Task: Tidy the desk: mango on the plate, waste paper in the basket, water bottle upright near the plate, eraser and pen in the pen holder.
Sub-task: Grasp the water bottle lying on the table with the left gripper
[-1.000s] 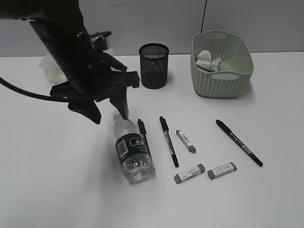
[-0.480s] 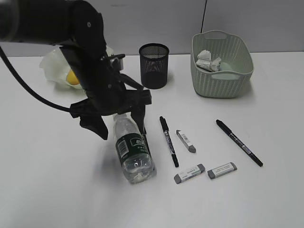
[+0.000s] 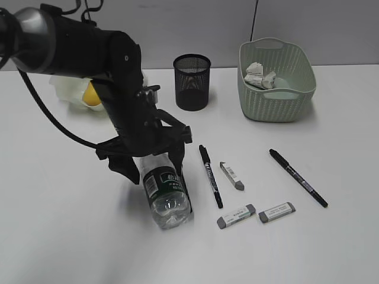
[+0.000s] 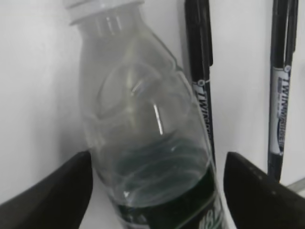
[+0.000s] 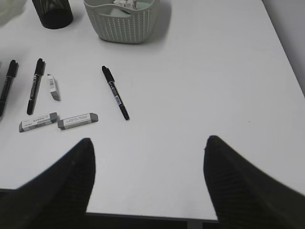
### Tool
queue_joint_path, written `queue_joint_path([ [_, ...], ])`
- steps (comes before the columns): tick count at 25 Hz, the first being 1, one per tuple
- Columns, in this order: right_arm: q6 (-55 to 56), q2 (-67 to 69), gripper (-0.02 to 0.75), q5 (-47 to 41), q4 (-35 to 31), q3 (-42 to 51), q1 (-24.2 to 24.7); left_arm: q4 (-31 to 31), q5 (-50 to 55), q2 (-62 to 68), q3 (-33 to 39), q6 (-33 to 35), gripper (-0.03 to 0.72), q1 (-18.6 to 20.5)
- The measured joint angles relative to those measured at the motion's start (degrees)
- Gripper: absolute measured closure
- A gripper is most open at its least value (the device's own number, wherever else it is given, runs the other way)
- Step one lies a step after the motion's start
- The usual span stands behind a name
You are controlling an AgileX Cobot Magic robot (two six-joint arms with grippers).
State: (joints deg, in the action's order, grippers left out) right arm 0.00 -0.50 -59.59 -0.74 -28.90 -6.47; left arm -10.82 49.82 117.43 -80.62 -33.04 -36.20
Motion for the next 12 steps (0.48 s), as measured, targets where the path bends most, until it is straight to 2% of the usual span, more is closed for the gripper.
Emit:
queue_joint_path([
  [4, 0.0, 0.0, 0.176, 0.0, 0.0, 0.0, 0.0, -0.1, -3.6, 0.5, 0.0, -0.4, 0.046, 0.0],
  [12, 0.0, 0.0, 0.176, 0.0, 0.0, 0.0, 0.0, 0.1, -4.3, 1.7, 0.0, -1.5, 0.071, 1.1],
])
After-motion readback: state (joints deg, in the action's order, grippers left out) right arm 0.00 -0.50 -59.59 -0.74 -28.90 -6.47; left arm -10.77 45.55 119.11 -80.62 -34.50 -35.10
